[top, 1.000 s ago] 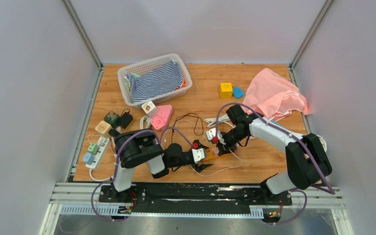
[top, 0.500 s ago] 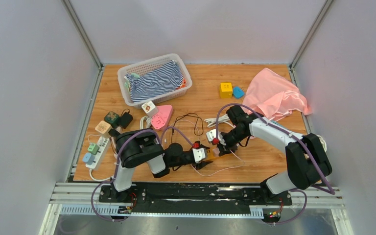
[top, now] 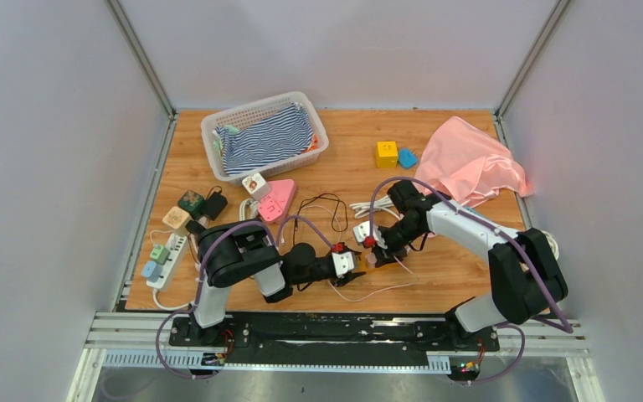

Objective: Pull the plug off the socket
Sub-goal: Remove the plug from the socket.

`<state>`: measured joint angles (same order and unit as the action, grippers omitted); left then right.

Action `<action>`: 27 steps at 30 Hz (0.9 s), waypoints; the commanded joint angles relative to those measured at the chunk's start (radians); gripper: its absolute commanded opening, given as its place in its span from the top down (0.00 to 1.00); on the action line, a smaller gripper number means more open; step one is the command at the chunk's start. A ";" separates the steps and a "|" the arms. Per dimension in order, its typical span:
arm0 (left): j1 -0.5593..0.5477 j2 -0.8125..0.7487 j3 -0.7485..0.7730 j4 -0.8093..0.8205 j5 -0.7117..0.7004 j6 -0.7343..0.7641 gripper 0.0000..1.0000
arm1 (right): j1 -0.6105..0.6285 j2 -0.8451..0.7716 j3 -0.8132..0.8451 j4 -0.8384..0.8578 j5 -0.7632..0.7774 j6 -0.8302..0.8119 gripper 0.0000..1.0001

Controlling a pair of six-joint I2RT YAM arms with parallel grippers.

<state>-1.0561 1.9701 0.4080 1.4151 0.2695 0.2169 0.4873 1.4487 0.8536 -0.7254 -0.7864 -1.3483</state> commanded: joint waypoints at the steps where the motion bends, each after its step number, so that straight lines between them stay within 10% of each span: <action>1: -0.007 0.012 0.019 -0.057 0.029 0.033 0.72 | -0.028 0.015 0.027 -0.002 0.009 0.037 1.00; 14: -0.008 0.004 0.022 -0.070 0.029 0.032 0.83 | -0.040 0.022 -0.029 -0.112 -0.098 -0.229 1.00; 22: -0.008 0.001 0.018 -0.070 0.036 0.032 0.84 | -0.055 0.025 -0.001 0.054 0.010 0.051 1.00; 27: -0.007 0.000 0.018 -0.070 0.036 0.032 0.84 | -0.034 -0.011 -0.052 0.015 0.007 -0.094 1.00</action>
<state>-1.0561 1.9701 0.4305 1.3861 0.2687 0.2279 0.4423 1.4551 0.8463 -0.7197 -0.8169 -1.3556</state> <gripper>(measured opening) 0.531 0.344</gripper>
